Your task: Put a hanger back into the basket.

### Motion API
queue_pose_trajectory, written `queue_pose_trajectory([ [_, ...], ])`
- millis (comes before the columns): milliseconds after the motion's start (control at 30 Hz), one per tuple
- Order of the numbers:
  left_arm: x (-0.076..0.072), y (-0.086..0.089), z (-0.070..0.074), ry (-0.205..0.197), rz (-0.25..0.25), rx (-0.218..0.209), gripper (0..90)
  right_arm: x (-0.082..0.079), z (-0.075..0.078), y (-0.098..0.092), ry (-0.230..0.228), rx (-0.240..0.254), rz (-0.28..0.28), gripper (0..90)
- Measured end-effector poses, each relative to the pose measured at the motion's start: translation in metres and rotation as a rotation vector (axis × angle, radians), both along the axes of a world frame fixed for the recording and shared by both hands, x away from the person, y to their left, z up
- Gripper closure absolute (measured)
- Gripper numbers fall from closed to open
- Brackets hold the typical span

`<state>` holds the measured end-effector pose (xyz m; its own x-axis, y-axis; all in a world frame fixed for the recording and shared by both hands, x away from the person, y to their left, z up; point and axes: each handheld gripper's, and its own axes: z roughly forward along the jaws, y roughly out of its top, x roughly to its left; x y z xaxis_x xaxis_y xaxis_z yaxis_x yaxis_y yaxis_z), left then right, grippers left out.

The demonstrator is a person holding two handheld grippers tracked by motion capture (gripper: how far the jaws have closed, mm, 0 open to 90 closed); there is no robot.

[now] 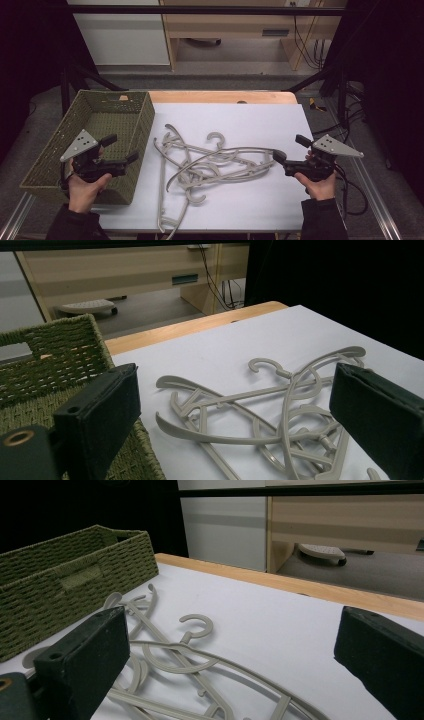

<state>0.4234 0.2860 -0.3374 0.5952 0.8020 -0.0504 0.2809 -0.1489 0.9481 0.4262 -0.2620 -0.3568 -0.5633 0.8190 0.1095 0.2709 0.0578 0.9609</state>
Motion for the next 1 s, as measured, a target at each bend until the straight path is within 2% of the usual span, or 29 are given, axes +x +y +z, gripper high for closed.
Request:
queue_pose_trajectory([
  [233,0.001,-0.012,-0.003,0.014,-0.03,0.027,6.3,-0.001,0.001,0.0,0.003,0.003,-0.001,1.6],
  [667,0.007,-0.038,-0.005,0.043,-0.073,0.076,8.7,0.001,0.0,0.007,0.016,-0.022,0.016,1.6],
  [767,0.012,-0.048,-0.007,0.06,-0.094,0.1,9.6,0.001,0.0,0.009,0.015,-0.024,0.021,1.6],
  [900,0.021,-0.066,-0.008,0.097,-0.137,0.154,10.9,0.001,0.0,0.01,0.018,-0.028,0.022,1.6],
  [933,0.021,-0.066,-0.008,0.097,-0.137,0.154,11.0,0.001,0.0,0.01,0.018,-0.028,0.022,1.6],
  [1000,0.027,-0.078,-0.007,0.12,-0.161,0.199,12.0,0.001,0.001,0.009,0.018,-0.029,0.022,1.6],
])
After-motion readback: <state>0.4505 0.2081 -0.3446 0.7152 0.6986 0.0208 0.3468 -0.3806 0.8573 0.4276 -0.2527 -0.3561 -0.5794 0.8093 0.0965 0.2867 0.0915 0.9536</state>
